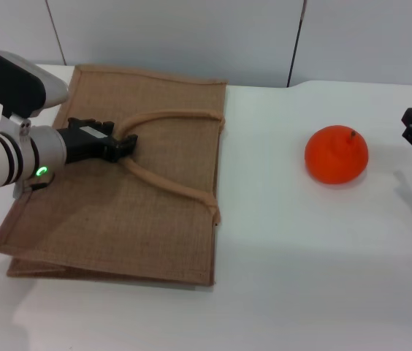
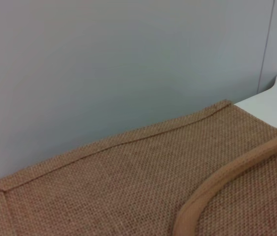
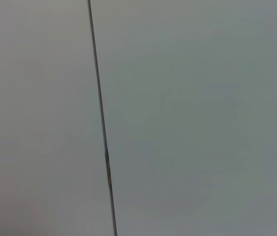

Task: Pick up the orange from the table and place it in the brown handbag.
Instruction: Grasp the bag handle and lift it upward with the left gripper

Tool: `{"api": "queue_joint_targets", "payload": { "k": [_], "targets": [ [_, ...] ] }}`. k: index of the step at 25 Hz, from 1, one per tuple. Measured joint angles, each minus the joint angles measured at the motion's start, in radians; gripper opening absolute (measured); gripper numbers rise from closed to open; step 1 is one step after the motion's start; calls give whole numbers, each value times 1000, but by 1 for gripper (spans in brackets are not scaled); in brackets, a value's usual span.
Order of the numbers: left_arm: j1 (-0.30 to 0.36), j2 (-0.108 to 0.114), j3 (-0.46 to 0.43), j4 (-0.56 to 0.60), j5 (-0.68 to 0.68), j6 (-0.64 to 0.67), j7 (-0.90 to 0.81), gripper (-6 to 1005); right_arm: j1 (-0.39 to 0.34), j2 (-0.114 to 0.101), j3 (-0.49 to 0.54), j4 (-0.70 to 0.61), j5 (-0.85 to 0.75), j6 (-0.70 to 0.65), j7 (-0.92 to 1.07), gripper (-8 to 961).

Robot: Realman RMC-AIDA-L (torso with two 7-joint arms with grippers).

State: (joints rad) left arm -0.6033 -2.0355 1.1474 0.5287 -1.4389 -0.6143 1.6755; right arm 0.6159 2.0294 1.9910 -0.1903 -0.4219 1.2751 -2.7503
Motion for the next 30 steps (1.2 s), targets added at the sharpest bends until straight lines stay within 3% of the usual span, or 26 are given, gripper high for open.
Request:
{"api": "queue_joint_targets", "payload": {
  "k": [8,11,16,30],
  "targets": [
    [1,-1,0,-1,-7,-4,26,551,-4,0,0,0,0,8,0,868],
    [4,-2,-4,-1,-9,-3,32,399,-4,0,0,0,0,8,1,868],
    [5,-2,-8,-1,-12,7,24,240,-3,0,0,0,0,8,2,868],
    [5,1,-3,-12,-20,11,20,167,-7,-1,-11,0,0,7,3,868]
  ]
}}
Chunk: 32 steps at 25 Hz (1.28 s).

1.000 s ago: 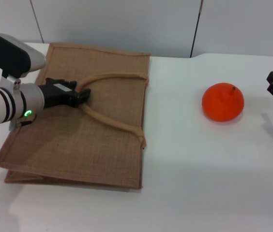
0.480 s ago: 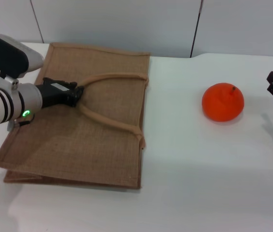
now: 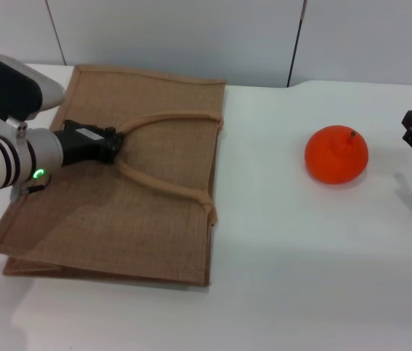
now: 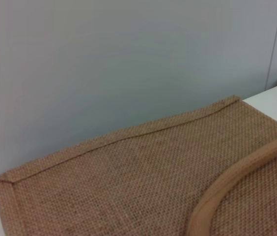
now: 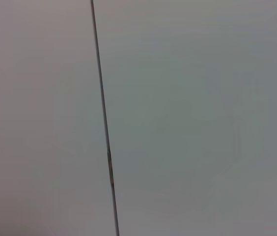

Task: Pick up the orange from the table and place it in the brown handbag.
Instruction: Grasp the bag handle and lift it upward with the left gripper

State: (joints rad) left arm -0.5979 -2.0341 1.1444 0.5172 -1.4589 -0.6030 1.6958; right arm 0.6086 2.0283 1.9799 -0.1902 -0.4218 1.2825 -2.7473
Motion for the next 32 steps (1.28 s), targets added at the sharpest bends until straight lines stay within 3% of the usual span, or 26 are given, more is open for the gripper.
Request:
{"api": "queue_joint_targets", "payload": {
  "k": [6,12,19,32],
  "targets": [
    [-3,2,1,15,2,-20,3,146,0,-1,-5,0,0,-4,0,869],
    [13,4,1,116,7,-86,-9,125,0,-3,-14,0,0,-10,0,869],
    [80,3,4,290,19,-197,-67,121,1,-3,-48,0,0,-14,0,869],
    [217,4,-7,705,166,-320,-294,119,29,-7,-158,5,0,-45,37,869]
  ]
}}
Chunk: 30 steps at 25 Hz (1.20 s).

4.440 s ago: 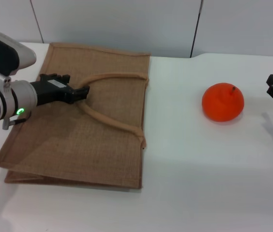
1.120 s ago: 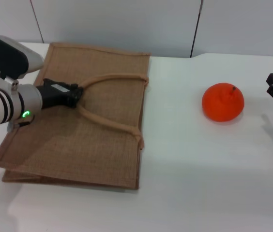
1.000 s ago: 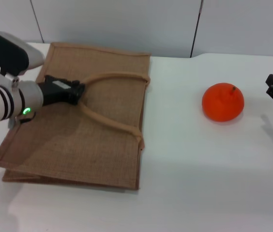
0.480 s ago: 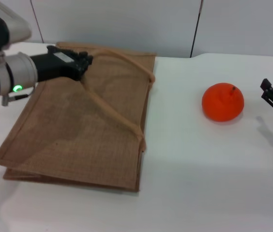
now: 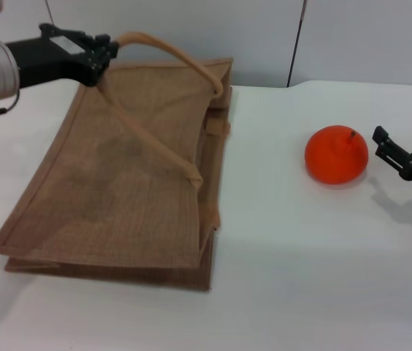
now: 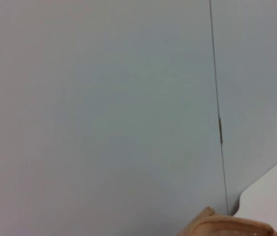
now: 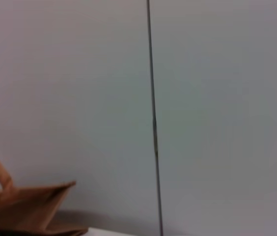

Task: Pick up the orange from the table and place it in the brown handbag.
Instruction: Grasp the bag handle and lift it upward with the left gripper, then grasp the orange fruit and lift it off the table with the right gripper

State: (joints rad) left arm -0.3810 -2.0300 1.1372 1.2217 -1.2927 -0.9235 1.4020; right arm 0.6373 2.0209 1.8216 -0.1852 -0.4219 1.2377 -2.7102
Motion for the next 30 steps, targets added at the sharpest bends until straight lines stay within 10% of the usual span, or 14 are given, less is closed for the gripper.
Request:
{"api": "queue_joint_targets", "payload": {
  "k": [30],
  "targets": [
    [-17,2,-160,370,129,-215,-162,120,43,-5,-138,7,0,-34,134,873]
  ]
}}
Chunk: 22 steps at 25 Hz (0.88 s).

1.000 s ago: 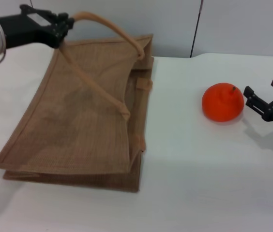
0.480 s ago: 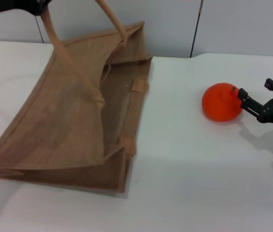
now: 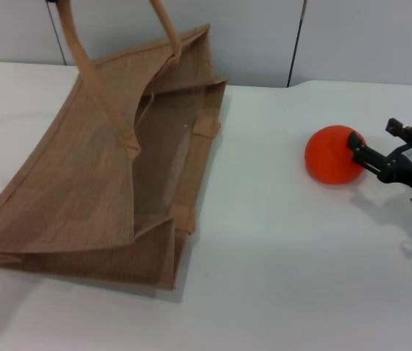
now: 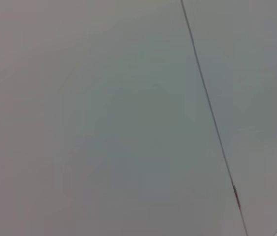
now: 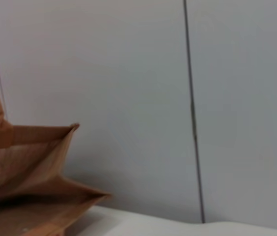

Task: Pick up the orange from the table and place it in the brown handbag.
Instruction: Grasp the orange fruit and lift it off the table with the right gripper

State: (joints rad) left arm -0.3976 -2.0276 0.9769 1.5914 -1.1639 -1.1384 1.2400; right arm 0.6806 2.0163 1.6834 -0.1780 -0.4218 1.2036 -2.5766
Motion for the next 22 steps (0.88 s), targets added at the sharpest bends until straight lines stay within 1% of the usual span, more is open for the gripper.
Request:
{"api": "queue_joint_targets", "payload": {
  "k": [2,15,18,22],
  "targets": [
    [-3,0,-2,4,0,-4,-1,120,7,-2,-23,1,0,-2,23,873],
    [-25,0,-37,43,-1,-41,-10,117,20,-4,-89,27,1,2,61,876],
    [-32,0,-37,44,-3,-41,-11,117,25,-4,-100,28,2,-21,58,876],
    [-34,-1,-37,45,-5,-41,-11,116,40,-1,-121,29,2,-84,56,877]
  ]
}}
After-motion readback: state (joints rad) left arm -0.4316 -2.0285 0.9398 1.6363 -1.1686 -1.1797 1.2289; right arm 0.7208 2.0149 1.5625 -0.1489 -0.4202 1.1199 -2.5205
